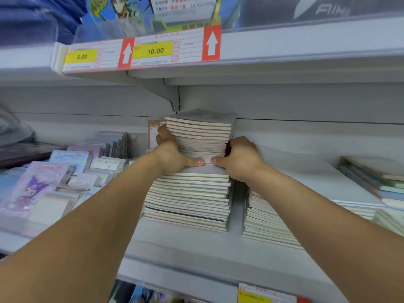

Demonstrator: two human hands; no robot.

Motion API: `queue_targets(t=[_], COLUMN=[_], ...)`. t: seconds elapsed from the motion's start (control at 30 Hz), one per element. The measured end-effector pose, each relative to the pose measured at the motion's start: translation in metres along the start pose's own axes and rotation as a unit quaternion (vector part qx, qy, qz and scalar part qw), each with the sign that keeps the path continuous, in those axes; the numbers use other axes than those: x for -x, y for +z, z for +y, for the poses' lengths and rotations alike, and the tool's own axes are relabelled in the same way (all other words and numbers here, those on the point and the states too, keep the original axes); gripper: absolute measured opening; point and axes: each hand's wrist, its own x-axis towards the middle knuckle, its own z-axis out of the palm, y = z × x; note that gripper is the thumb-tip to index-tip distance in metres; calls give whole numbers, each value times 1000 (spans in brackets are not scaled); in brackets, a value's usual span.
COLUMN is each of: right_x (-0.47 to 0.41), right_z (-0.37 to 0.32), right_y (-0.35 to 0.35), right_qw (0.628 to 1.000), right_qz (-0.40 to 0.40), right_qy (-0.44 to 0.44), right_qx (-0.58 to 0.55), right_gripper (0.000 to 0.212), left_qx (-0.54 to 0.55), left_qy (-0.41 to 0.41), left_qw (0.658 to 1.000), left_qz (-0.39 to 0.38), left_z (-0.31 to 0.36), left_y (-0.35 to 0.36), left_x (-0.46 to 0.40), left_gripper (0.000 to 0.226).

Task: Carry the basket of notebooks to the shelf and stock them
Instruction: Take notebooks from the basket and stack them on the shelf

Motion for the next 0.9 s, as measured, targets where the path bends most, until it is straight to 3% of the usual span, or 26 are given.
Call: queue_targets(t=[0.1, 0.2, 0.3, 0.5, 0.77, 0.9], right_x=[-4, -2, 3, 0, -3, -1], right_z=[-3, -4, 1, 1, 13, 12], right_y=[-9, -8, -3, -22, -6, -11], right_qw=[1000, 999, 998, 996, 999, 998], right_qz=[-22, -8, 7, -64, 13, -11], right_qy=[13, -11, -41, -45, -46, -59], right_qx=[13, 50, 54, 34, 9, 23], right_gripper=[47, 30, 29, 23, 40, 42], left_qx=[18, 36, 26, -7, 20, 3], left_qy=[-9, -3, 20, 25, 67, 63], left_qw=[1000, 998, 997, 999, 997, 997], left_qz=[4, 44, 63, -46, 43, 50], left_z=[-3, -3, 0, -8, -18, -18], left_y=[0, 2, 3, -23, -26, -28], left_x=[-1, 2, 7, 9, 12, 16], left_gripper=[141, 129, 114, 100, 81, 75])
